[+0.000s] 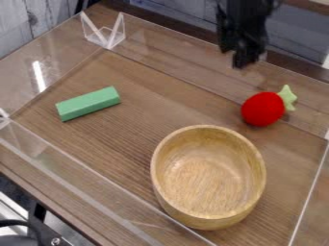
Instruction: Move the red object to the left side of the table
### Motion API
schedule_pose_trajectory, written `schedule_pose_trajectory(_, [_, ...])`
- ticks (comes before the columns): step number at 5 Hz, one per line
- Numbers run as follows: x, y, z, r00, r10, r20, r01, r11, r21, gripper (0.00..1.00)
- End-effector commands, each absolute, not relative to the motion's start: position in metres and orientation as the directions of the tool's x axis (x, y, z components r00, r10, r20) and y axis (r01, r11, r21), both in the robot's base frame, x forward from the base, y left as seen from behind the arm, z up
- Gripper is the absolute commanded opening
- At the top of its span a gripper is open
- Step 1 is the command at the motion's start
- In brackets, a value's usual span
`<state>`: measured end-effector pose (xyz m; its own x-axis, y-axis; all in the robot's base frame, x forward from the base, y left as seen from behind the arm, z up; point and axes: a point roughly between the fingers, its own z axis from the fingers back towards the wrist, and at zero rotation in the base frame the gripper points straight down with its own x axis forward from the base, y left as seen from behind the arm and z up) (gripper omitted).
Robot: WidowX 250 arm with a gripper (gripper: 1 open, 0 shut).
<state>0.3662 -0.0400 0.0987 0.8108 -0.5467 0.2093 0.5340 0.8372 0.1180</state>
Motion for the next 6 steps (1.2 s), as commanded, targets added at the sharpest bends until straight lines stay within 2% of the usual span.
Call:
schedule_pose_trajectory(1, [0.371, -0.056, 0.093, 0.722, -0.647, 0.247, 0.637, 0.76, 0.128, 1.0])
schedule_pose_trajectory(2, [0.373, -0.065, 0.07, 0.65, -0.721, 0.239, 0.719, 0.686, 0.114, 1.0])
schedule_pose_trajectory(4, [0.361, -0.083, 0.036, 0.731, -0.647, 0.216, 0.646, 0.759, 0.086, 1.0])
schedule_pose_trajectory(5, [0.36, -0.076, 0.034, 0.713, -0.668, 0.212, 0.668, 0.739, 0.083, 0.0])
schedule_pose_trajectory(6, [0.356, -0.062, 0.058, 0.707, -0.67, 0.226, 0.662, 0.74, 0.12, 0.0])
